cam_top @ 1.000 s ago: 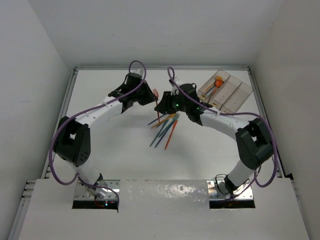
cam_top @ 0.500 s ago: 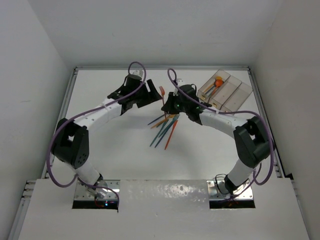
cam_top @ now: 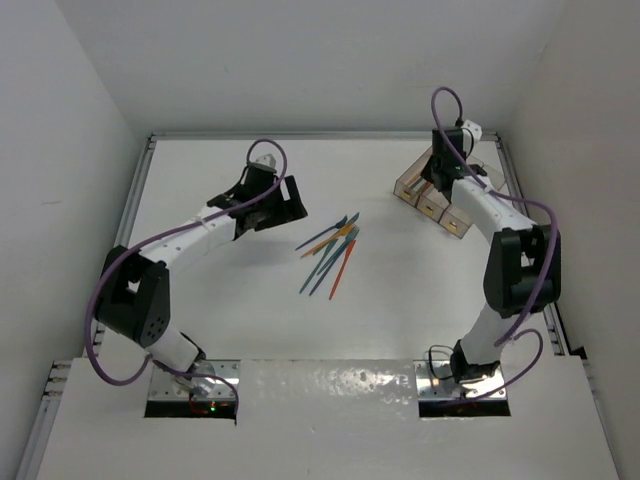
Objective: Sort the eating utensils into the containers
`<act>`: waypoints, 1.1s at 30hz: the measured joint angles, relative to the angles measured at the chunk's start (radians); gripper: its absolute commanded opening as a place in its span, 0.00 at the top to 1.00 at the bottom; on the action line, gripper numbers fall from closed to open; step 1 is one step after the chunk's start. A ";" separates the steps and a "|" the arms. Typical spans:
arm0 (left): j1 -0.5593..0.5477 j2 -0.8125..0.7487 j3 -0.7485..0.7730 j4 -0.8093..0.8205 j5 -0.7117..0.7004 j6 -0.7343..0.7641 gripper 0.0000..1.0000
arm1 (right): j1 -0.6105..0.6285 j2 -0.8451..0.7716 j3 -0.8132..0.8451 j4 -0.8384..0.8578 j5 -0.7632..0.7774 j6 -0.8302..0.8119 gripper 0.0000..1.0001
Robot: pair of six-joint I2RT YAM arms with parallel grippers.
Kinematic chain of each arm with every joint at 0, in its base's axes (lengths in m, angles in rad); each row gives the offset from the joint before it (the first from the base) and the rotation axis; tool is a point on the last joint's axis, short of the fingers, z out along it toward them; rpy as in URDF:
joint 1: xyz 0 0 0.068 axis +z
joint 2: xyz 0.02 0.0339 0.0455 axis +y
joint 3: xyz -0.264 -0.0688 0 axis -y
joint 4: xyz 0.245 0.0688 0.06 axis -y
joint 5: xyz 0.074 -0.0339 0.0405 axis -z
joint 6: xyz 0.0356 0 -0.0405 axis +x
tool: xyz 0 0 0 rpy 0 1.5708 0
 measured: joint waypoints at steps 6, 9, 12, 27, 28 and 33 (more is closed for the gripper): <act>0.000 0.000 -0.005 -0.032 0.000 0.036 0.16 | -0.072 0.158 0.157 -0.062 0.074 0.001 1.00; 0.000 0.000 -0.005 -0.040 0.000 0.049 0.17 | -0.099 0.238 0.212 -0.101 0.090 0.013 1.00; 0.000 0.001 -0.005 -0.050 -0.001 0.064 0.19 | -0.120 0.303 0.248 -0.130 0.097 0.030 1.00; -0.009 0.038 -0.005 -0.055 0.023 0.165 0.32 | -0.135 0.393 0.310 -0.197 0.086 0.058 0.56; -0.011 0.046 -0.005 -0.047 0.031 0.176 0.33 | -0.135 0.387 0.307 -0.196 0.085 0.055 0.54; -0.043 0.142 0.039 -0.035 0.056 0.277 0.43 | -0.134 0.259 0.209 -0.176 0.067 0.021 0.51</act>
